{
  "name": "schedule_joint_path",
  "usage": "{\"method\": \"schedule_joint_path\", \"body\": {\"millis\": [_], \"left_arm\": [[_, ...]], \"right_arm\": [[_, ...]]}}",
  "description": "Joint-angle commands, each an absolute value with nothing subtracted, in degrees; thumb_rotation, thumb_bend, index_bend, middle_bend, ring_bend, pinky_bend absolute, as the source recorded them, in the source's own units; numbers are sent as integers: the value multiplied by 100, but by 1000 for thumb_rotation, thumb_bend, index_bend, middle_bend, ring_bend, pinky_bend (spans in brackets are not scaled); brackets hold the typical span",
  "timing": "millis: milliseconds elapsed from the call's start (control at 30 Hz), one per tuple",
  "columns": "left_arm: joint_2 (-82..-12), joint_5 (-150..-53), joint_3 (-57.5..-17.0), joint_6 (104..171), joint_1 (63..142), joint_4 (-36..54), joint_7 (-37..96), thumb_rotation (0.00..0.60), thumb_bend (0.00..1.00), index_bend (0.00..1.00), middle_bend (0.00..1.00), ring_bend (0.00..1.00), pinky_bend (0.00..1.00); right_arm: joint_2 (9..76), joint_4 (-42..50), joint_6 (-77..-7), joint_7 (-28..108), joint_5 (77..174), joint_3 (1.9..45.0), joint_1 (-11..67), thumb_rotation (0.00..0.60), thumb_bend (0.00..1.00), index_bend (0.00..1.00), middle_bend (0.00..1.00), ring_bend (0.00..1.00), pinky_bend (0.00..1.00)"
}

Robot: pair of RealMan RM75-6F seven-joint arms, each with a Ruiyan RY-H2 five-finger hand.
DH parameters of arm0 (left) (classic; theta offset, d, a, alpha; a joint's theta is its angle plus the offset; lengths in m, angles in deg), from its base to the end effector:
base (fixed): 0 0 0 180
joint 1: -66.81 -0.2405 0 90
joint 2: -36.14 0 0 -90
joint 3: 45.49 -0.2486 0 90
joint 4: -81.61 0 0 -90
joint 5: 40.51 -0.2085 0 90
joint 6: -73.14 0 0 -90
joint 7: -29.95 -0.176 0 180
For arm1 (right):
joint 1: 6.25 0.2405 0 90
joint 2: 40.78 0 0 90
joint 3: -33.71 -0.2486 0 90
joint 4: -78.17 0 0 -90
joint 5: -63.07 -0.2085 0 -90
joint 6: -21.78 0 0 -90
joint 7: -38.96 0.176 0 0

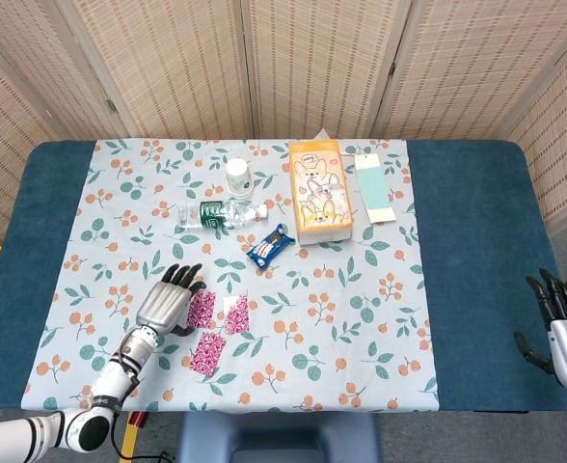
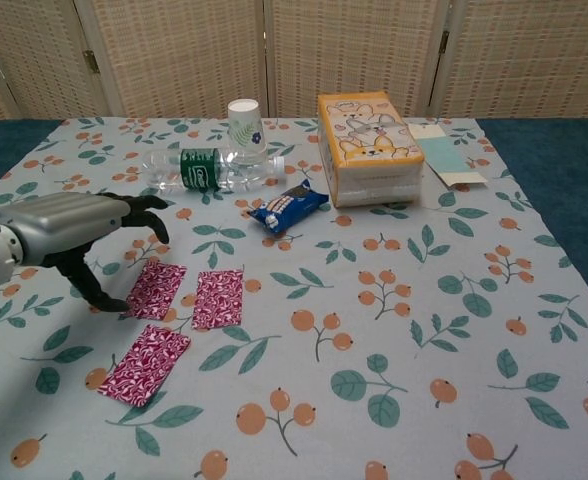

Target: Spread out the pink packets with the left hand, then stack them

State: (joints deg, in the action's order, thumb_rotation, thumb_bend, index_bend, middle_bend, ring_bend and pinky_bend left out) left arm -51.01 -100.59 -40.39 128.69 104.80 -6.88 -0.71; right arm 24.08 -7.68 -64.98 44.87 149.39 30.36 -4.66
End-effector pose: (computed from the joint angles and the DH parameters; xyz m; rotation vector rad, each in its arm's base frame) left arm -0.1767 0.3315 -0.0364 -1.9286 -0.9104 -0.6939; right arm -0.3319 -0.1970 0.1707 1.3263 -0.9061 0.8951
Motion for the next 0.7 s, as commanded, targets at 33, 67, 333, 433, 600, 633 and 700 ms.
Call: {"method": "schedule_joint_path", "body": {"millis": [33, 67, 333, 433, 600, 633, 700], "left_arm": [[-5160, -9885, -4026, 12816, 10552, -650, -234, 600, 236, 261, 18, 0, 0], [-5169, -9824, -4041, 12812, 10572, -658, -318, 600, 236, 261, 18, 0, 0], [-5278, -9412, -4082, 12766, 10696, -680, -643, 600, 237, 246, 18, 0, 0], [-5314, -9255, -4073, 12789, 10751, -689, -764, 600, 237, 229, 18, 0, 0], [-5392, -8952, -4038, 12781, 10858, -627, -912, 600, 237, 215, 18, 0, 0], [-5401, -8912, -4039, 12776, 10875, -615, -932, 600, 237, 215, 18, 0, 0], [-5425, -8840, -4042, 12784, 10908, -589, -970, 600, 237, 216, 18, 0, 0]], "right_arm": [[2409, -752, -6495, 4503, 14935, 3036, -467, 600, 385, 0, 0, 0, 0], [2410, -739, -6489, 4517, 14925, 3036, -469, 600, 385, 0, 0, 0, 0], [2436, -659, -6427, 4591, 14911, 3036, -443, 600, 385, 0, 0, 0, 0], [2436, -647, -6427, 4602, 14907, 3029, -440, 600, 385, 0, 0, 0, 0], [2439, -627, -6425, 4624, 14896, 3033, -449, 600, 385, 0, 0, 0, 0], [2439, -624, -6429, 4628, 14890, 3032, -453, 600, 385, 0, 0, 0, 0], [2436, -617, -6436, 4638, 14878, 3030, -462, 600, 385, 0, 0, 0, 0]]}}
